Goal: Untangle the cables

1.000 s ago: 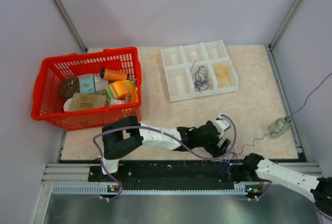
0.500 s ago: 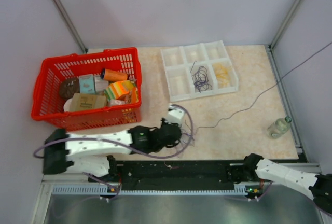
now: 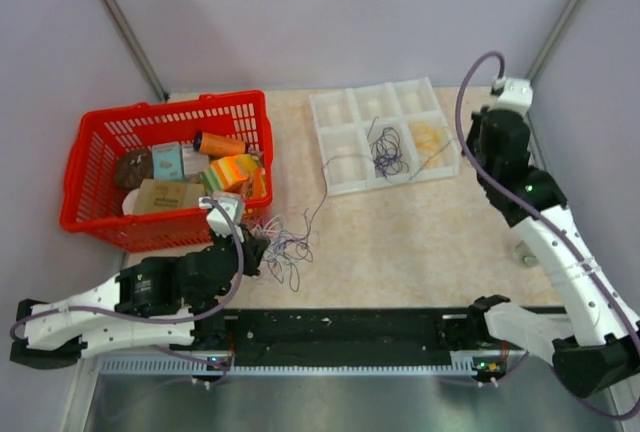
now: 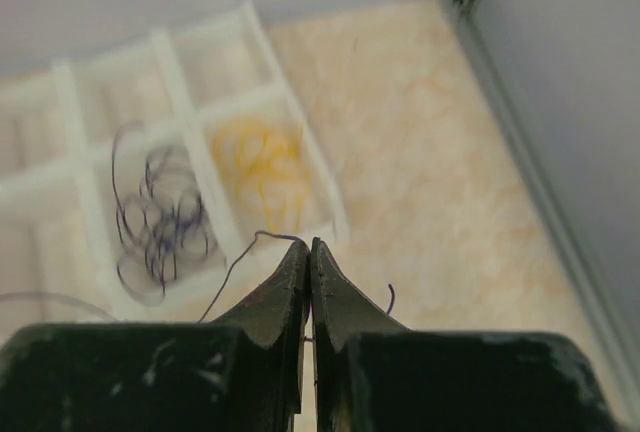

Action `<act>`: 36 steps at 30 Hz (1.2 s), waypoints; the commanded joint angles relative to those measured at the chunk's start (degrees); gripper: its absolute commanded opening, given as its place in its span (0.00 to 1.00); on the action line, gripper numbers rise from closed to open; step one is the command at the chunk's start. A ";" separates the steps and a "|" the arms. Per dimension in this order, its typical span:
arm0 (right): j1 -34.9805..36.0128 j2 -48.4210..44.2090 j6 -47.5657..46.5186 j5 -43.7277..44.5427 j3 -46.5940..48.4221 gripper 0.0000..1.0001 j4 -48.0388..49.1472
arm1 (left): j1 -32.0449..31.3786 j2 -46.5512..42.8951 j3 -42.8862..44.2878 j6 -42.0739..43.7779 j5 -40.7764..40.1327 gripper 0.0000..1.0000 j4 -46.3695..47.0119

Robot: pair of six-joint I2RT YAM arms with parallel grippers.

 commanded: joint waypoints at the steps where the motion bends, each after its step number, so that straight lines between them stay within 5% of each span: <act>1: -0.43 -11.36 20.94 -12.86 -17.04 0.00 -10.63 | -0.37 1.26 -2.97 5.02 2.00 0.00 9.00; 6: -0.52 -13.56 22.09 -15.93 -27.53 0.00 -15.30 | -0.37 6.10 -1.83 7.30 1.65 0.00 12.25; 9: -0.52 -13.74 22.53 -19.79 -28.68 0.09 -17.24 | -0.37 7.15 -2.44 8.01 2.43 0.00 14.10; 10: -0.52 -13.66 22.62 -21.63 -28.94 0.16 -17.50 | -0.37 6.98 -2.79 7.92 2.87 0.00 14.45; 14: -0.26 -12.42 21.48 -25.77 -28.16 0.79 -19.70 | -0.37 5.58 -3.23 8.09 4.46 0.00 14.63; 15: 0.00 -12.77 22.00 -27.26 -27.72 0.83 -19.79 | -0.37 4.88 -3.23 8.70 4.98 0.00 14.80; 20: 10.88 -12.96 35.93 -33.67 -25.25 0.84 -12.61 | -0.37 2.94 -4.11 10.64 7.36 0.00 15.07; 26: 14.76 -5.24 70.30 -45.73 -37.64 0.79 23.14 | -0.37 2.50 -4.46 9.86 7.36 0.00 14.45; 30: 18.81 5.31 77.35 -46.08 -33.79 0.77 28.54 | -0.37 1.80 -4.64 9.41 7.62 0.00 14.10; 36: 20.22 20.08 83.88 -51.35 -31.68 0.58 37.51 | -0.37 0.30 -5.26 8.98 6.66 0.00 12.87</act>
